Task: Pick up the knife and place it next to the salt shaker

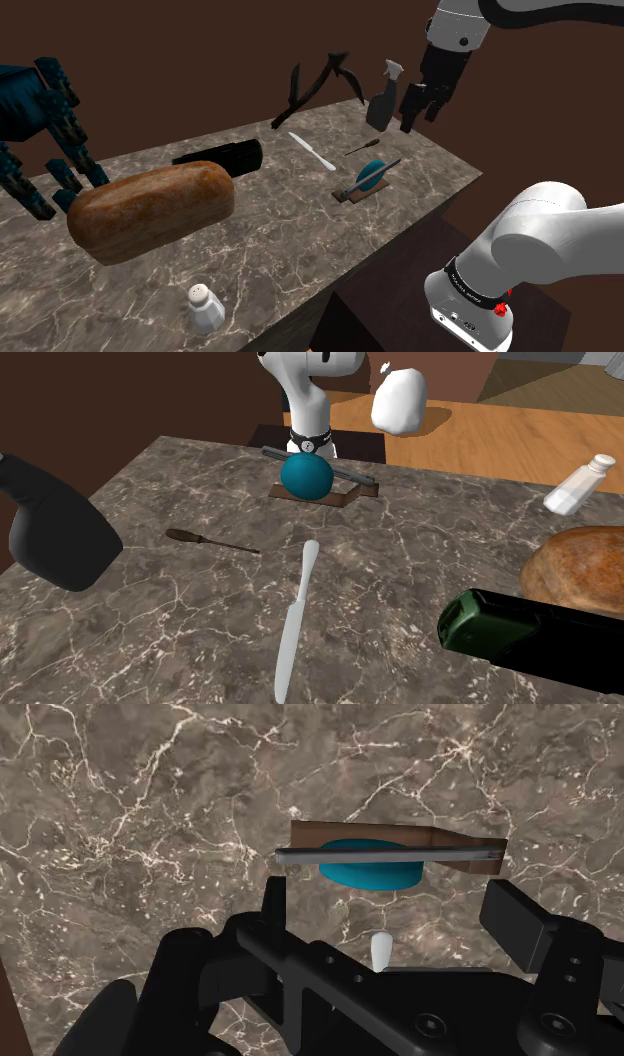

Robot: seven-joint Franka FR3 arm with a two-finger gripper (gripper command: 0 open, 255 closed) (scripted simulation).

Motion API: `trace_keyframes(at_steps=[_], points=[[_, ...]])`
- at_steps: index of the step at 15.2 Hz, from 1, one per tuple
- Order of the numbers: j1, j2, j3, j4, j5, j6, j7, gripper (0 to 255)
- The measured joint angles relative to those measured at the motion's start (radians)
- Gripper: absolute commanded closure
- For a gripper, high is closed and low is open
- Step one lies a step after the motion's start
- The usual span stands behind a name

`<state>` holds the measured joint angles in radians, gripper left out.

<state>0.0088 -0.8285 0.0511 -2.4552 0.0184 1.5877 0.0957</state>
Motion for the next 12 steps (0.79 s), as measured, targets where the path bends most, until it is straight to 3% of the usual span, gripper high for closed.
trace_keyframes(at_steps=[3,12], points=[[-0.001,0.036,0.0,-0.007,-0.001,0.043,-0.003,0],[-0.003,0.345,0.023,0.05,0.001,0.305,0.007,0]])
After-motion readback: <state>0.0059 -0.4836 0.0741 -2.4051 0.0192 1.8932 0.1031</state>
